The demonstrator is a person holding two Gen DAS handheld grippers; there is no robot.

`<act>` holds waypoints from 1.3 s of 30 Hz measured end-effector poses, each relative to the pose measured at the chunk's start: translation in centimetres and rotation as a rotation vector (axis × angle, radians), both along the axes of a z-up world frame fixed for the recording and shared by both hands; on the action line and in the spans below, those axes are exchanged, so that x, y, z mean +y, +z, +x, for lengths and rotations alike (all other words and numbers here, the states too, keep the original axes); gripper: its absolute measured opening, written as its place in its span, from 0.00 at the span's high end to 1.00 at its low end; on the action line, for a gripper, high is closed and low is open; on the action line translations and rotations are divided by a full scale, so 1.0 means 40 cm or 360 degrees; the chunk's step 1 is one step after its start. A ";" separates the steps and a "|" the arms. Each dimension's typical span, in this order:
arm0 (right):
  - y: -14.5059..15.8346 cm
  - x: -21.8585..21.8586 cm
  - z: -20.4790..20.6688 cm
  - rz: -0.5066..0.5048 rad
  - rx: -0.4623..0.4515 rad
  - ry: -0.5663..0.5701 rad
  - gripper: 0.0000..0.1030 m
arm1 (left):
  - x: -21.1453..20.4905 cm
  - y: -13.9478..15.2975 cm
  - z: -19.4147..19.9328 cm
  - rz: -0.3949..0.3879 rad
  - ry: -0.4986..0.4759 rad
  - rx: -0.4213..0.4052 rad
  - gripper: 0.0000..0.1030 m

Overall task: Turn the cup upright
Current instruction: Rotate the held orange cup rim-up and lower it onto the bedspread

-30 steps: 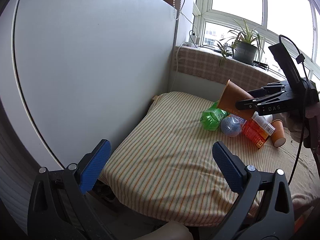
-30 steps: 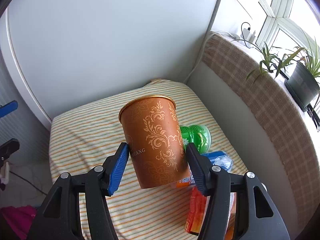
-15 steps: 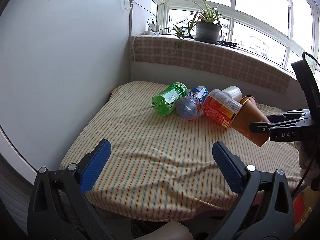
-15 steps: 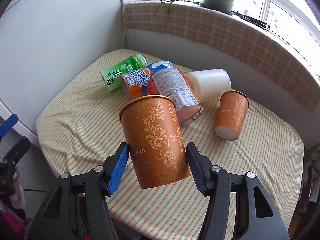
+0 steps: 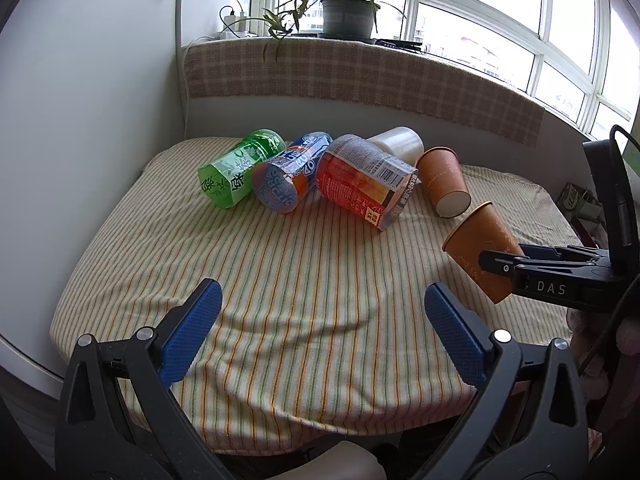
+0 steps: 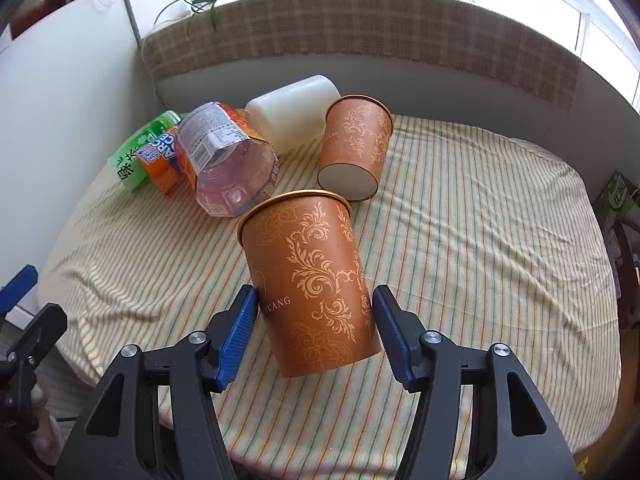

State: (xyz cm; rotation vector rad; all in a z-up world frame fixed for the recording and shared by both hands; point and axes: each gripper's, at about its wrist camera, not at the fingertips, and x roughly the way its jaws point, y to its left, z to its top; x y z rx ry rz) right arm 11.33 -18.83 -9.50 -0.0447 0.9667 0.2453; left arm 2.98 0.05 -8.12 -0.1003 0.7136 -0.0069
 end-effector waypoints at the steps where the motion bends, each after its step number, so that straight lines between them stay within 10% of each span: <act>1: -0.007 -0.005 0.000 0.0005 0.0000 -0.0010 0.43 | -0.006 -0.003 0.007 0.0003 -0.0008 0.0010 0.00; 39: 0.033 -0.099 -0.103 -0.0045 -0.0187 -0.0095 0.31 | -0.069 -0.049 0.159 -0.0459 -0.0179 0.0302 0.00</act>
